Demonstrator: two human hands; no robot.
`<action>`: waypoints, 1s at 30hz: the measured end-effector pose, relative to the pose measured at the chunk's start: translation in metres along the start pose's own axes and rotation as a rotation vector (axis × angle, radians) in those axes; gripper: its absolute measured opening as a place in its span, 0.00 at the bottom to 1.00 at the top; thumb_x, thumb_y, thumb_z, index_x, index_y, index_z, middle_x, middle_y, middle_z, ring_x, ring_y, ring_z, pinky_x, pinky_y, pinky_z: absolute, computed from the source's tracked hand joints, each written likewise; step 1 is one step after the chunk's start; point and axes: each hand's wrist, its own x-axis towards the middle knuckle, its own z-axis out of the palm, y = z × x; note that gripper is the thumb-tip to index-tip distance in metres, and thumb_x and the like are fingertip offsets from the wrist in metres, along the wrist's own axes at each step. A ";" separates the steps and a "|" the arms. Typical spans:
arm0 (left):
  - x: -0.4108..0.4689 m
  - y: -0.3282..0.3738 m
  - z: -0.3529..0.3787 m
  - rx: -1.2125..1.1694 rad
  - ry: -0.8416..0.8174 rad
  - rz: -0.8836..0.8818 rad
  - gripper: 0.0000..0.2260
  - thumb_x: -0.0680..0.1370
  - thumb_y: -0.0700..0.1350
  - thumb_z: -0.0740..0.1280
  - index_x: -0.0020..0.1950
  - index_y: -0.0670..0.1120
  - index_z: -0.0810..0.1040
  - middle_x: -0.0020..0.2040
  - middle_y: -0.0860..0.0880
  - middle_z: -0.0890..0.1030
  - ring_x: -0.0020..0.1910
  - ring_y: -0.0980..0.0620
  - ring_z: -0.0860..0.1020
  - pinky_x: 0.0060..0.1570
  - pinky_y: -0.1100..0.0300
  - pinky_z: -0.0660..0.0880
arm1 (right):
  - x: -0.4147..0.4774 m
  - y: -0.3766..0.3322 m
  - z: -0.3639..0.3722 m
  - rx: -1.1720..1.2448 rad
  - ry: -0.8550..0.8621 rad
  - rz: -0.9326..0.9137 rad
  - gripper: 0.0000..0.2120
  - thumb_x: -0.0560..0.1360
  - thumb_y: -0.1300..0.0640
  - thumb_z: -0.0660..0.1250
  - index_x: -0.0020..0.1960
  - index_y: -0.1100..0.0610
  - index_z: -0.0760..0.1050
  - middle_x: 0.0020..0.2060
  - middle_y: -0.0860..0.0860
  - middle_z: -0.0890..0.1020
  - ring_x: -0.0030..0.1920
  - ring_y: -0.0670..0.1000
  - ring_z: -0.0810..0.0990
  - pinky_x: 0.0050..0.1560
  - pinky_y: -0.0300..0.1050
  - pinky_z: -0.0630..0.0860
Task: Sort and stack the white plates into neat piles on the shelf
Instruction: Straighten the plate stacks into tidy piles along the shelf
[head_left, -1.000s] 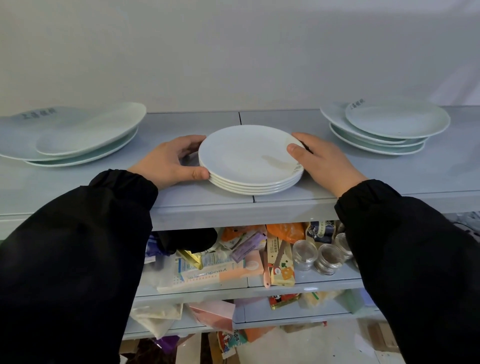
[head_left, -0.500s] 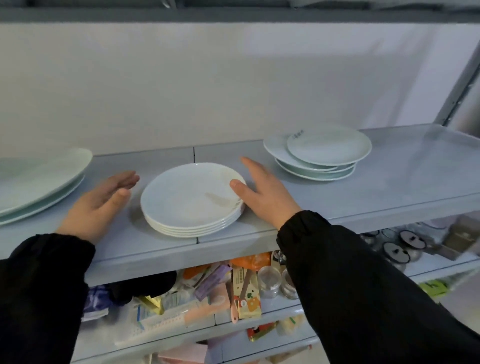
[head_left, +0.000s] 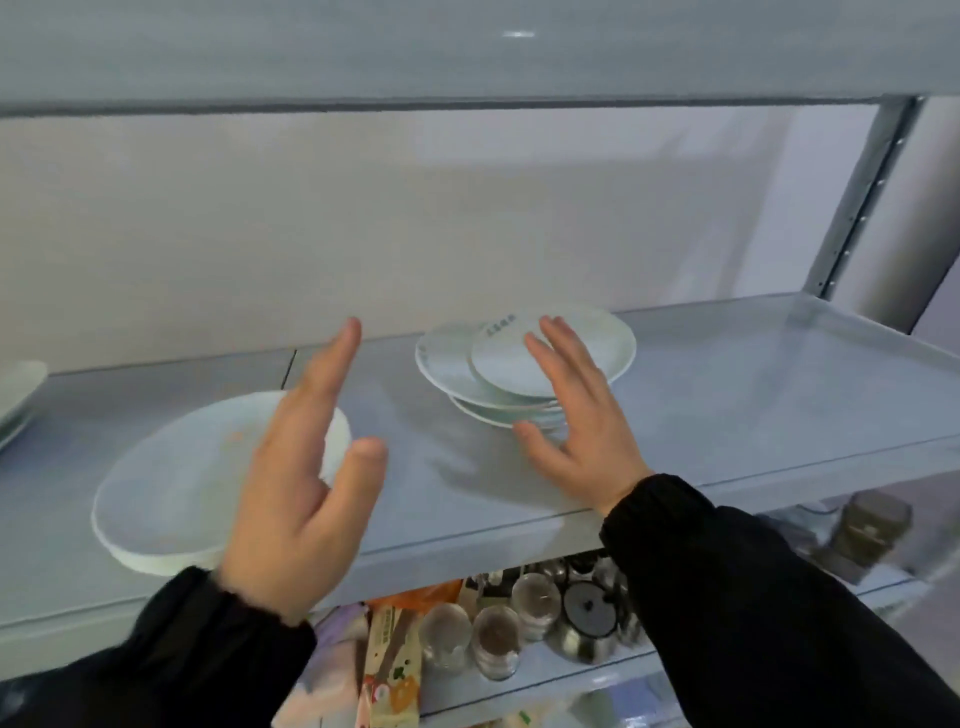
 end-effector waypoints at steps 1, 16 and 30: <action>0.008 0.003 0.023 -0.010 -0.028 -0.022 0.29 0.80 0.55 0.57 0.79 0.45 0.58 0.78 0.52 0.62 0.77 0.54 0.61 0.74 0.57 0.58 | -0.001 0.015 -0.012 -0.025 0.020 0.012 0.31 0.77 0.49 0.63 0.77 0.60 0.62 0.78 0.56 0.60 0.79 0.55 0.54 0.77 0.54 0.57; 0.068 -0.071 0.129 0.077 0.081 -0.722 0.29 0.83 0.57 0.53 0.81 0.49 0.50 0.81 0.52 0.54 0.78 0.55 0.53 0.71 0.64 0.49 | 0.022 0.158 -0.065 0.250 -0.086 0.573 0.28 0.83 0.47 0.56 0.81 0.48 0.54 0.79 0.43 0.58 0.77 0.41 0.56 0.70 0.35 0.53; 0.068 -0.084 0.139 0.179 -0.163 -0.692 0.22 0.84 0.58 0.50 0.76 0.53 0.65 0.65 0.60 0.69 0.65 0.59 0.67 0.58 0.64 0.59 | 0.036 0.154 -0.032 0.081 -0.481 0.391 0.20 0.82 0.47 0.56 0.74 0.47 0.65 0.71 0.47 0.70 0.72 0.49 0.67 0.61 0.37 0.64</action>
